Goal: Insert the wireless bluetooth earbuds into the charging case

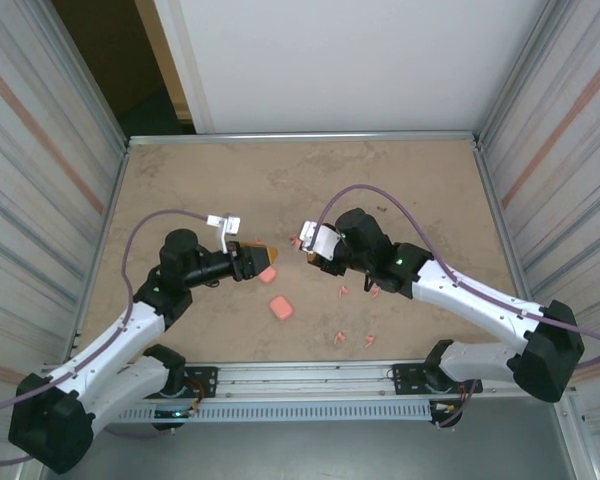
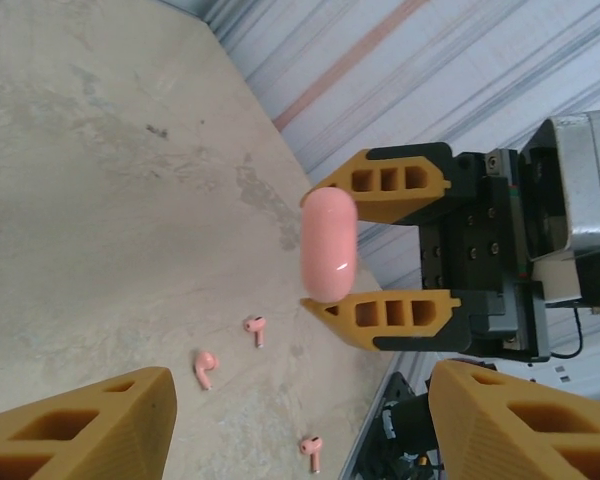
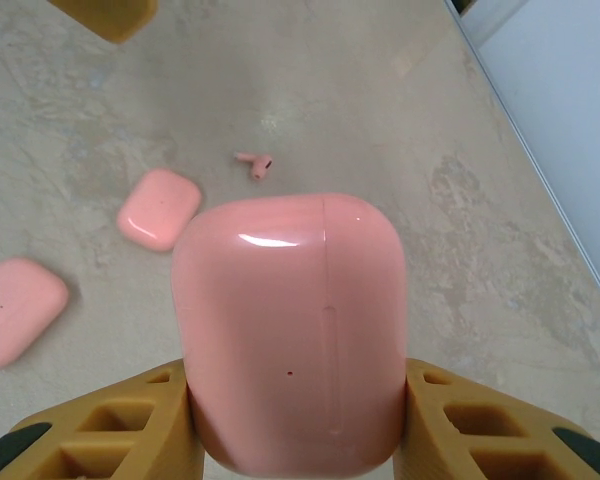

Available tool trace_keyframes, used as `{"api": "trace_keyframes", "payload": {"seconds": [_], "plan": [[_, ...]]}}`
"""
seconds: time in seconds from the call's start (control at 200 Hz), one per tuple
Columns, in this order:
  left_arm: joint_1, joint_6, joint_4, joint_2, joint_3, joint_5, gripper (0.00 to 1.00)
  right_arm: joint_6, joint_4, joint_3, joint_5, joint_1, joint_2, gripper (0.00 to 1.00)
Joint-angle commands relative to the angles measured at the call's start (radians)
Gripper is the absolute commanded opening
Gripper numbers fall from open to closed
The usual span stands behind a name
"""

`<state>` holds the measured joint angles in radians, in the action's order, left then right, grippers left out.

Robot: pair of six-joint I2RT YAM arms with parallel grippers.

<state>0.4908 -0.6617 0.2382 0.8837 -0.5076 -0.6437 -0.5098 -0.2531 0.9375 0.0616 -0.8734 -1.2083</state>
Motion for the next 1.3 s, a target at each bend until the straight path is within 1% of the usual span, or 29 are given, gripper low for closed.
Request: {"api": "trace_keyframes", "payload": {"seconds": [0.0, 0.276, 0.461, 0.636, 0.742, 0.907, 1.082, 1.293], "plan": [[0.036, 0.024, 0.038, 0.025, -0.051, -0.003, 0.69, -0.021, 0.017, -0.011, 0.038, -0.02, 0.029, 0.38], [0.127, 0.075, 0.033, 0.12, -0.113, 0.054, 0.69, -0.013, 0.015, -0.014, 0.021, -0.038, 0.041, 0.38], [0.156, 0.088, 0.05, 0.17, -0.132, 0.064, 0.69, -0.004, 0.007, -0.009, 0.001, -0.042, 0.04, 0.38], [0.167, 0.091, 0.06, 0.202, -0.146, 0.064, 0.65, 0.001, 0.008, -0.009, -0.005, -0.047, 0.037, 0.38], [0.169, 0.088, 0.074, 0.215, -0.148, 0.065, 0.6, 0.003, 0.009, -0.006, -0.009, -0.05, 0.038, 0.38], [0.172, 0.085, 0.086, 0.232, -0.153, 0.066, 0.49, 0.007, 0.011, -0.006, -0.012, -0.052, 0.034, 0.38], [0.181, 0.088, 0.088, 0.246, -0.159, 0.057, 0.43, 0.009, 0.013, -0.006, -0.013, -0.052, 0.032, 0.38], [0.182, 0.095, 0.081, 0.253, -0.164, 0.058, 0.28, 0.017, 0.015, -0.006, -0.017, -0.052, 0.032, 0.38]]}}
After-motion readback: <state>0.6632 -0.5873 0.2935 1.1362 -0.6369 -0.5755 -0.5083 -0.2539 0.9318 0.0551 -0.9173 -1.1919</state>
